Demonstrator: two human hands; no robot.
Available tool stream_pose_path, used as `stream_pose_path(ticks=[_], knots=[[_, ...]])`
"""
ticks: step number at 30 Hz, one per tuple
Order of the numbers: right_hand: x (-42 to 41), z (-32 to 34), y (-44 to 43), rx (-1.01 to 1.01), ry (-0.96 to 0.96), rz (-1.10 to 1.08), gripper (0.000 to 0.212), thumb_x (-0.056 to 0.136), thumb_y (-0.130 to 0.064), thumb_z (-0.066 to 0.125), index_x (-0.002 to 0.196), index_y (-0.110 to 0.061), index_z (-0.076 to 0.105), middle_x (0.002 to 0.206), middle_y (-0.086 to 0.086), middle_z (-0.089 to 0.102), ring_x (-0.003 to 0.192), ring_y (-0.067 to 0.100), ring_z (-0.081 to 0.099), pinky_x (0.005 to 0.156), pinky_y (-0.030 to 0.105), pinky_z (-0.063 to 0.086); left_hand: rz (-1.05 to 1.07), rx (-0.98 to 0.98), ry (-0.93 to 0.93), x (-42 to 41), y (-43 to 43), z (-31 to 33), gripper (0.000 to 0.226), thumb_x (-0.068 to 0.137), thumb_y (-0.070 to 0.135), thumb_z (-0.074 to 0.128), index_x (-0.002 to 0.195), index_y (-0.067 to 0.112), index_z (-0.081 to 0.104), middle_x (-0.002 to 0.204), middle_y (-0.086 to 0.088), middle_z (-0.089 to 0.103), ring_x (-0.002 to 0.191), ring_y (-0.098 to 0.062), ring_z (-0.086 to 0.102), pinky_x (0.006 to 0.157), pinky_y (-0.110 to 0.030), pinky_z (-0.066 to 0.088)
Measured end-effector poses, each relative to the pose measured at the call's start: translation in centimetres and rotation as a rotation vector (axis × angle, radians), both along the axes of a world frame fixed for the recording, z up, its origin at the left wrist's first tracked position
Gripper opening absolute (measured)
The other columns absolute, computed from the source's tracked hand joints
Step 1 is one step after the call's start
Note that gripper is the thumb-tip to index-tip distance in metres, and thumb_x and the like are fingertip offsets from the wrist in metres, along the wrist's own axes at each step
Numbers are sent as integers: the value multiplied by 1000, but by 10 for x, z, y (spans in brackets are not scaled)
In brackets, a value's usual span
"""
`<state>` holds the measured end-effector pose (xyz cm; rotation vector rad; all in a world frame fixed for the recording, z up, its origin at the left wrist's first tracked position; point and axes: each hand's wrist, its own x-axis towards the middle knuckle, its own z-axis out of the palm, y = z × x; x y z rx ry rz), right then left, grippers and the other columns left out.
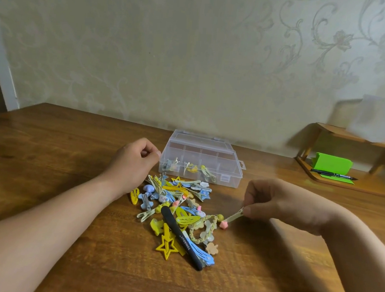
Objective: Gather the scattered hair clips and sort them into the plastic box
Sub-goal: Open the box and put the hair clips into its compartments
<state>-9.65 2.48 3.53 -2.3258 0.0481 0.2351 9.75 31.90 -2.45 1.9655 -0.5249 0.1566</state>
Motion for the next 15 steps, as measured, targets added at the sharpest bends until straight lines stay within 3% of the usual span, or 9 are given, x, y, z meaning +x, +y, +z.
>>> stream_pose_path(ticks=[3,6,8,15], knots=[[0,1,3,-49,31,-1,18,93,-22,80,109,-30,75,104,0,77,101,25,72,99,52,56,-6,-3,1,-1,0,0,10,105,29,63,99,23,69,95,4,68,92,-16,64,76,-35,49],[-3,6,10,-246,51,36,6,95,-32,77,101,-34,78,100,-12,77,94,7,70,92,34,56,-6,-8,1,-1,0,0,10,105,28,63,98,23,69,94,5,68,92,-16,63,77,-35,48],[-4,9,17,-372,39,27,3,94,-37,77,95,-35,76,95,-15,75,89,4,68,83,26,55,-7,-3,2,0,1,0,10,105,29,63,98,24,70,95,5,68,93,-16,64,79,-37,51],[-2,10,35,-471,34,113,8,92,-40,78,99,-43,75,100,-21,71,93,0,66,87,29,58,-9,-6,11,-2,0,2,12,104,28,63,98,21,70,91,0,69,91,-24,65,84,-45,56]])
